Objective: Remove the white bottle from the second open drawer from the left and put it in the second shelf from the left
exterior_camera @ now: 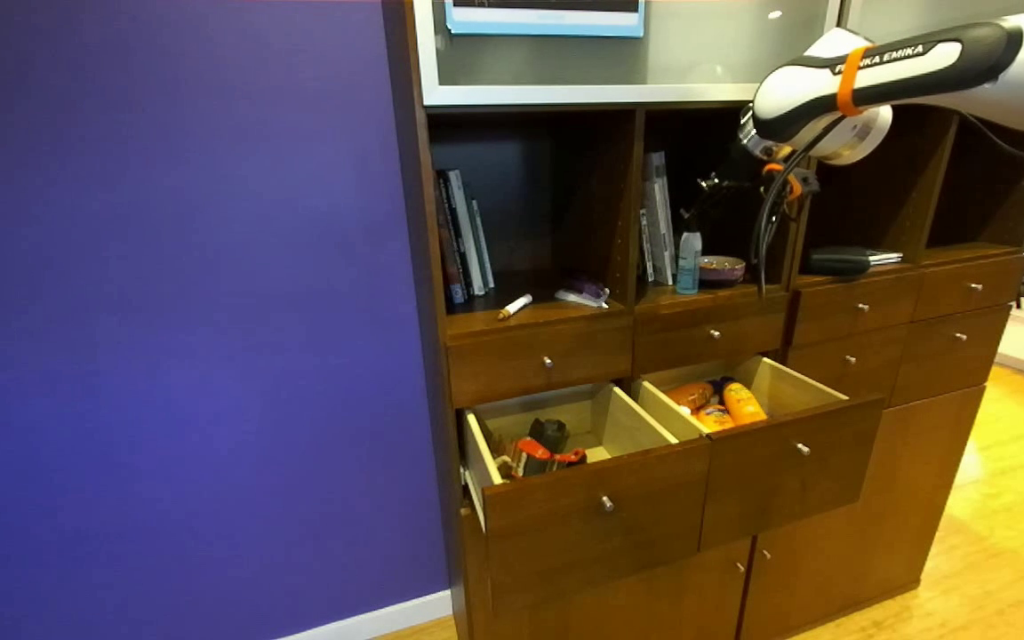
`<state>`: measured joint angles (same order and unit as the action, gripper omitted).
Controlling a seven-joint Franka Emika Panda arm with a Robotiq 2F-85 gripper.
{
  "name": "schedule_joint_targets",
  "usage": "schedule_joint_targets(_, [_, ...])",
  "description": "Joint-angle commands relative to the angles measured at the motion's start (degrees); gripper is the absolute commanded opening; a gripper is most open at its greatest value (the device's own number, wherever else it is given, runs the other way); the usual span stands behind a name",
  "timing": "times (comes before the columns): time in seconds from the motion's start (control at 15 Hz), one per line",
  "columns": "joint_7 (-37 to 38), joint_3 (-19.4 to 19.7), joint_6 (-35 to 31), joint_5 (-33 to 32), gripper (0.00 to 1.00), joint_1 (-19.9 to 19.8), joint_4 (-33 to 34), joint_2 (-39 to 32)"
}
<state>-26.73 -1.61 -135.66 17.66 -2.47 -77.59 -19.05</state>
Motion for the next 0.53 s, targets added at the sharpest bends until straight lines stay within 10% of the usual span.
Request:
schedule_joint_targets(0.0, [0.11,-0.17,0.68,0.49,0.98,-0.14,1.65,-0.63])
schedule_joint_targets(0.47, [0.75,0.24,1.48,0.72,1.0,-0.44,-1.38,1.21])
